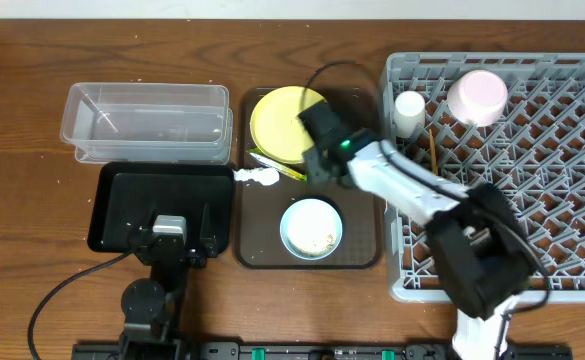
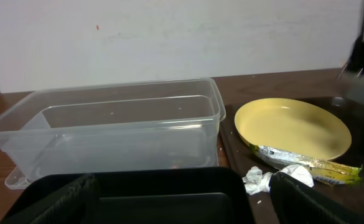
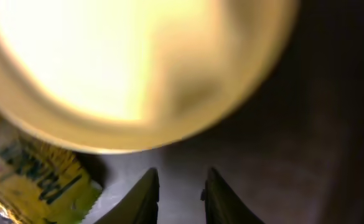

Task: Sort waste into correct bins and load items into the dishwasher rack
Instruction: 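Grasp the yellow plate's edge with the right gripper, then lift the yellow plate and carry it over the dish rack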

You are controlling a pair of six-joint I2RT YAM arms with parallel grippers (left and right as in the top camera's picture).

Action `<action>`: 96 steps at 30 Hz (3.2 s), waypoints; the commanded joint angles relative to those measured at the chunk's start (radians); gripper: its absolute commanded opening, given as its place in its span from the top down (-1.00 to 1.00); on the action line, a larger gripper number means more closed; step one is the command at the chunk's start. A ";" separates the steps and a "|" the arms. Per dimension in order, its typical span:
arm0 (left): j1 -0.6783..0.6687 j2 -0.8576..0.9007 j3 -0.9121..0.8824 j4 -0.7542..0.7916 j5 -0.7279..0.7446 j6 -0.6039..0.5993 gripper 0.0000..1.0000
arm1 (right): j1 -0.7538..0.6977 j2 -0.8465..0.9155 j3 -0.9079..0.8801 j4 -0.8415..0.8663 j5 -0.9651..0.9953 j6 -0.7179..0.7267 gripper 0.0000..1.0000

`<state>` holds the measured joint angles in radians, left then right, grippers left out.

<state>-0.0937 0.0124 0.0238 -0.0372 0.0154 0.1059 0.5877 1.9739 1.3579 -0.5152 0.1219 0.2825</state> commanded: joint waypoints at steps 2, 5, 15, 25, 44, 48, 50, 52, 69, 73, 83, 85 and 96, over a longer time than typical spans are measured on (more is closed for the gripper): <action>-0.004 0.000 -0.020 -0.036 -0.027 0.006 -0.79 | -0.051 -0.048 0.002 -0.001 -0.010 0.226 0.48; -0.004 0.000 -0.020 -0.036 -0.027 0.006 -0.79 | -0.074 -0.040 0.002 0.003 -0.011 0.315 0.47; -0.004 0.000 -0.020 -0.036 -0.027 0.006 -0.79 | -0.063 0.073 0.002 0.190 0.026 0.344 0.46; -0.004 0.000 -0.020 -0.036 -0.027 0.006 -0.79 | -0.060 0.152 0.002 0.291 0.063 0.368 0.46; -0.004 0.000 -0.020 -0.036 -0.027 0.006 -0.79 | -0.056 -0.299 0.016 0.285 0.250 -0.080 0.98; -0.004 0.000 -0.020 -0.036 -0.027 0.006 -0.79 | -0.056 -0.486 0.016 0.168 0.358 -0.173 0.98; -0.004 0.000 -0.020 -0.036 -0.027 0.006 -0.80 | -0.061 -0.575 0.016 0.094 0.463 -0.233 0.98; -0.004 0.000 -0.020 -0.036 -0.027 0.006 -0.80 | -0.067 -0.645 0.016 0.019 0.569 -0.298 0.98; -0.004 0.000 -0.020 -0.036 -0.027 0.006 -0.80 | -0.296 -0.733 -0.002 -0.611 0.824 -0.422 0.98; -0.004 0.000 -0.020 -0.036 -0.027 0.006 -0.79 | -0.338 -0.674 -0.002 -0.623 0.835 -0.423 0.98; -0.004 0.000 -0.020 -0.036 -0.027 0.006 -0.80 | -0.390 -0.489 -0.002 -0.614 0.844 -0.601 0.98; -0.004 0.000 -0.020 -0.036 -0.027 0.006 -0.80 | -0.390 -0.467 -0.002 -0.588 0.848 -0.643 0.98; -0.004 0.000 -0.020 -0.036 -0.027 0.006 -0.79 | -0.390 -0.448 -0.001 -0.397 0.856 -0.931 0.98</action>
<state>-0.0937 0.0143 0.0238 -0.0368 0.0151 0.1059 0.2031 1.5288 1.3556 -0.9264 0.9363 -0.4957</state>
